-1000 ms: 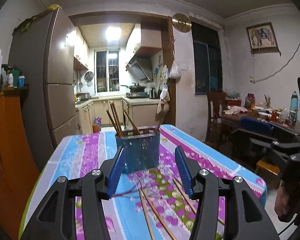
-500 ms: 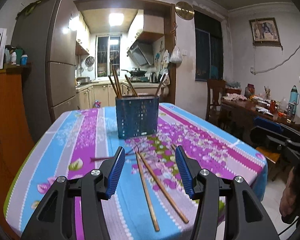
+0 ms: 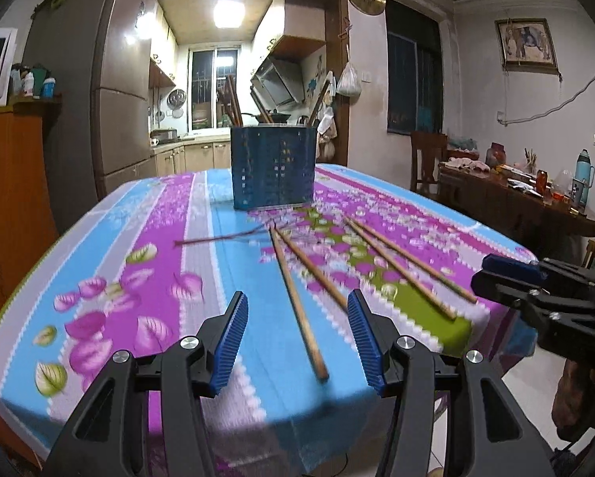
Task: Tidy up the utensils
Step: 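Close the left tool on another wooden chopstick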
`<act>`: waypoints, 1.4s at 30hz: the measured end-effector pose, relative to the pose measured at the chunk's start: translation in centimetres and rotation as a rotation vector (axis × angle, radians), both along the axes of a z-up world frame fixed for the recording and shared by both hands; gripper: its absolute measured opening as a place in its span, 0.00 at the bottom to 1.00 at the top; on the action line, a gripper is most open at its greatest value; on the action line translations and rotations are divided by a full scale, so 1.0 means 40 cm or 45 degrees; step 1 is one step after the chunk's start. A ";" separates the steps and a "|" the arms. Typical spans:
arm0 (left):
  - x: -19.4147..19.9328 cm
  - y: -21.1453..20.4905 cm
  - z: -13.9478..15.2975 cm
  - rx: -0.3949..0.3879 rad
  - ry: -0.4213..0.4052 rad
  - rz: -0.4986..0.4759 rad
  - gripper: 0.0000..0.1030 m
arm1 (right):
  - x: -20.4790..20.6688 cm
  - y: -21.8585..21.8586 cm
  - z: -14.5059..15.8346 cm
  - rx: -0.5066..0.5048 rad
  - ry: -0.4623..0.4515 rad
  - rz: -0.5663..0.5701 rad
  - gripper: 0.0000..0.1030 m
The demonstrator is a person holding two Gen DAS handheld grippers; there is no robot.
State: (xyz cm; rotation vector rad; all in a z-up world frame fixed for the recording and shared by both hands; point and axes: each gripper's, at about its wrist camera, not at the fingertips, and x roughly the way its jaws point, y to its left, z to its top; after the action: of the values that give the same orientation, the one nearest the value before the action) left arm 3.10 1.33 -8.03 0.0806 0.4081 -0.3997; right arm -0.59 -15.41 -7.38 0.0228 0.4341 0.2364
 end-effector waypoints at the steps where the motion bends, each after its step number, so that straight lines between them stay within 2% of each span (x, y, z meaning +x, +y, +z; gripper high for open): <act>1: -0.002 0.001 -0.013 0.003 0.004 -0.002 0.52 | 0.003 0.005 -0.017 -0.007 0.019 0.001 0.24; 10: -0.015 -0.013 -0.063 0.029 0.022 -0.033 0.51 | 0.018 0.016 -0.077 -0.040 0.055 -0.049 0.17; 19: -0.010 -0.030 -0.084 0.037 0.024 -0.061 0.30 | 0.030 0.023 -0.081 -0.042 0.038 -0.066 0.16; 26: -0.007 -0.027 -0.093 0.029 0.013 -0.052 0.20 | 0.033 0.026 -0.084 -0.043 0.031 -0.086 0.15; 34: -0.015 -0.031 -0.101 0.035 -0.021 -0.041 0.20 | 0.033 0.043 -0.086 -0.063 0.014 -0.100 0.09; 42: -0.026 -0.033 -0.106 0.025 -0.051 -0.028 0.20 | 0.032 0.041 -0.088 -0.050 0.011 -0.113 0.09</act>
State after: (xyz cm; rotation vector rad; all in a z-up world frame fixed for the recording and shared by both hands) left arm 2.07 0.03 -12.28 0.1122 0.3716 -0.4151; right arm 0.69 -13.77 -10.90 0.0043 0.4450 0.1402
